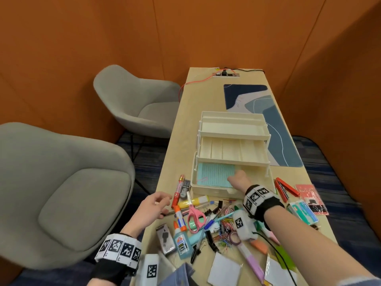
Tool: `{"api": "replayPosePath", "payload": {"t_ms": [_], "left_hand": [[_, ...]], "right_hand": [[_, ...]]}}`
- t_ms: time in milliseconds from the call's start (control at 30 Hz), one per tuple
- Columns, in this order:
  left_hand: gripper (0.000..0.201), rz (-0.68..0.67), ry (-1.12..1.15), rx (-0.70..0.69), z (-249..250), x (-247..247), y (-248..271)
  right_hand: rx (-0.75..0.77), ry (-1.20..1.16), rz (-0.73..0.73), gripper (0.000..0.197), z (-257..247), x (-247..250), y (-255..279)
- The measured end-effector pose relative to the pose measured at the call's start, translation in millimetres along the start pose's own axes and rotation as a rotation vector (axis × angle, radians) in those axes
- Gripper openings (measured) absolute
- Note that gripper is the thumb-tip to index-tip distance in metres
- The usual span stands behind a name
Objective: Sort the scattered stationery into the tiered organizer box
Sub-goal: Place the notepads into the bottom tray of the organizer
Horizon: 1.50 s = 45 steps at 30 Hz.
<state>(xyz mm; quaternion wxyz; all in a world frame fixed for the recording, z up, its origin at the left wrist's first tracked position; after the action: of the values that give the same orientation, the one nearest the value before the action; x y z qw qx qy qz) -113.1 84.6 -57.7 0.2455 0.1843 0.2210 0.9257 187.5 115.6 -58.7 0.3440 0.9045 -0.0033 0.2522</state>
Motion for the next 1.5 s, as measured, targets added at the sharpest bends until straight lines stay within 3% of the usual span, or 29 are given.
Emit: {"api": "replayPosePath", "payload": {"t_ms": [133,267,333,467,567,633,700,1033,1300,1433,1500], "left_hand": [[0.012,-0.01,-0.18,-0.036,10.7,-17.6,-4.1],[0.015,-0.025,-0.602,-0.039,22.4,-34.4,-3.1],[0.022,-0.046,-0.804,0.066,14.8,-35.6,-1.5],[0.048,-0.082,-1.015,0.47,-24.9,-21.8,19.4],[0.076,-0.073,-0.887,0.712,-62.1,-17.3,46.2],[0.094,-0.084,-0.774,0.787,-85.4,-26.1,58.5],[0.108,-0.108,-0.702,0.809,-99.3,-41.5,65.3],[0.122,-0.007,-0.483,0.782,-105.5,-51.4,70.1],[0.111,0.05,-0.418,0.761,-116.2,-31.7,66.4],[0.098,-0.111,-0.273,0.685,-137.3,-22.4,57.5],[0.073,-0.219,-0.283,0.607,-114.9,-17.7,63.9]], "right_hand": [[0.323,0.134,0.098,0.033,-3.5,4.8,31.1],[0.482,0.237,0.101,0.023,17.7,-3.3,72.4],[0.5,0.331,0.056,0.022,34.0,-13.0,83.3],[0.499,0.382,0.034,0.023,66.2,-22.8,91.5],[0.503,0.344,-0.001,0.025,76.9,-29.9,93.9],[0.506,0.304,-0.026,0.027,78.0,-35.4,96.1],[0.496,0.295,-0.065,0.025,75.6,-42.5,98.0],[0.49,0.331,-0.134,0.022,68.6,-54.7,95.3],[0.497,0.327,-0.147,0.025,71.1,-49.6,84.4],[0.491,0.35,-0.177,0.026,70.9,-45.2,83.0],[0.486,0.366,-0.185,0.027,70.9,-40.2,84.1]]}}
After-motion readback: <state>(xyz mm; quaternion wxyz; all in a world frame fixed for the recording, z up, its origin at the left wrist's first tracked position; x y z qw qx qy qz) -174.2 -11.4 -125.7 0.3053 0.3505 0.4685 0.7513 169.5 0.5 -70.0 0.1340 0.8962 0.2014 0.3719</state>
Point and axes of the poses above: each hand's wrist, its own y-axis away from the middle knuckle, its own x-axis out of the back of the hand, z = x × y, the point moved 8 cm from there along -y, towards the middle knuckle, and after that the axes turned 13 degrees about -z, right-handed, at the moved point
